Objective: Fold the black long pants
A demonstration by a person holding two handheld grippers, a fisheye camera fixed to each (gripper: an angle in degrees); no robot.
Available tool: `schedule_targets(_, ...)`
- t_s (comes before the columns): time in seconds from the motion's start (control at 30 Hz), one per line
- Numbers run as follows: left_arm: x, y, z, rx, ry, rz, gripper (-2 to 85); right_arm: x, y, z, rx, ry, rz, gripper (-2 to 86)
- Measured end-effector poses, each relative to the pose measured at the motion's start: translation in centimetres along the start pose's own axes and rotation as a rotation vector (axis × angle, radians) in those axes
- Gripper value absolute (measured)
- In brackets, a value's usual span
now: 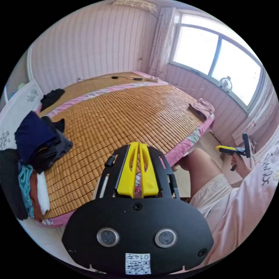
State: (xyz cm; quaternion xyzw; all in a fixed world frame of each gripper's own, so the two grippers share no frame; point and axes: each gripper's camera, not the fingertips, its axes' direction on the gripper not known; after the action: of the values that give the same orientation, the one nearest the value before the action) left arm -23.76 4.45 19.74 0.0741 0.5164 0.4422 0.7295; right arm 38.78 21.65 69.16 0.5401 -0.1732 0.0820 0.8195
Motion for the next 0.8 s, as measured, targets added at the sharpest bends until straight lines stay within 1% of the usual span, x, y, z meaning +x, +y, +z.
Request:
schedule_targets(0.07,-2.0,4.9,-6.0,0.135,-0.125,-0.081,-1.0,-6.4,-0.4,-0.6,0.031,-0.019,-0.185,5.3)
schedule_targets(0.1,-2.5,6.2,-7.2,0.160,-0.143,-0.099,-1.0,-8.1,-0.6,-0.5,0.035,-0.025,-0.239,5.6)
schedule_targets(0.17,-4.8,11.2,-11.6,0.229,-0.188,-0.196,-1.0,-14.9,-1.1,-0.2,0.067,-0.064,-0.398,6.1)
schedule_targets(0.2,-5.4,12.5,-12.5,0.247,-0.198,-0.224,-1.0,-16.7,-1.2,-0.2,0.091,-0.079,-0.422,5.9)
schedule_targets(0.27,-7.5,18.2,-16.2,0.322,-0.231,-0.335,-1.0,-24.3,-0.7,-0.5,0.218,-0.148,-0.563,5.1)
schedule_targets(0.3,-8.1,19.6,-17.0,0.337,-0.233,-0.362,-1.0,-26.3,-0.5,-0.3,0.241,-0.165,-0.600,5.4)
schedule_targets(0.33,-9.2,22.4,-18.4,0.358,-0.229,-0.424,-1.0,-30.2,-0.1,0.2,0.271,-0.207,-0.671,6.0)
schedule_targets(0.37,-10.4,25.2,-19.7,0.371,-0.221,-0.483,-1.0,-34.1,0.2,1.0,0.274,-0.272,-0.743,8.0)
schedule_targets(0.4,-10.9,26.5,-20.4,0.376,-0.217,-0.508,-1.0,-36.0,0.3,1.4,0.264,-0.311,-0.779,9.0)
schedule_targets(0.47,-12.9,31.3,-22.9,0.405,-0.223,-0.601,-0.9,-43.6,0.9,2.9,0.171,-0.460,-0.941,11.6)
schedule_targets(0.5,-13.3,32.4,-23.5,0.415,-0.231,-0.623,-0.8,-45.4,1.0,3.2,0.147,-0.484,-0.981,12.1)
schedule_targets(0.57,-14.9,36.3,-26.0,0.460,-0.292,-0.703,-0.3,-52.4,1.8,4.7,0.061,-0.552,-1.127,13.5)
schedule_targets(0.6,-15.2,37.1,-26.6,0.475,-0.319,-0.721,-0.1,-54.0,2.0,5.0,0.047,-0.556,-1.163,13.5)
schedule_targets(0.67,-16.3,39.5,-28.9,0.518,-0.445,-0.756,2.4,-60.1,3.1,5.9,0.053,-0.537,-1.289,13.3)
schedule_targets(0.73,-17.4,40.5,-30.1,0.518,-0.511,-0.761,4.8,-64.5,4.1,6.6,0.104,-0.496,-1.387,13.0)
schedule_targets(0.8,-18.5,41.0,-31.1,0.538,-0.539,-0.750,6.2,-68.7,5.1,7.4,0.144,-0.454,-1.472,13.0)
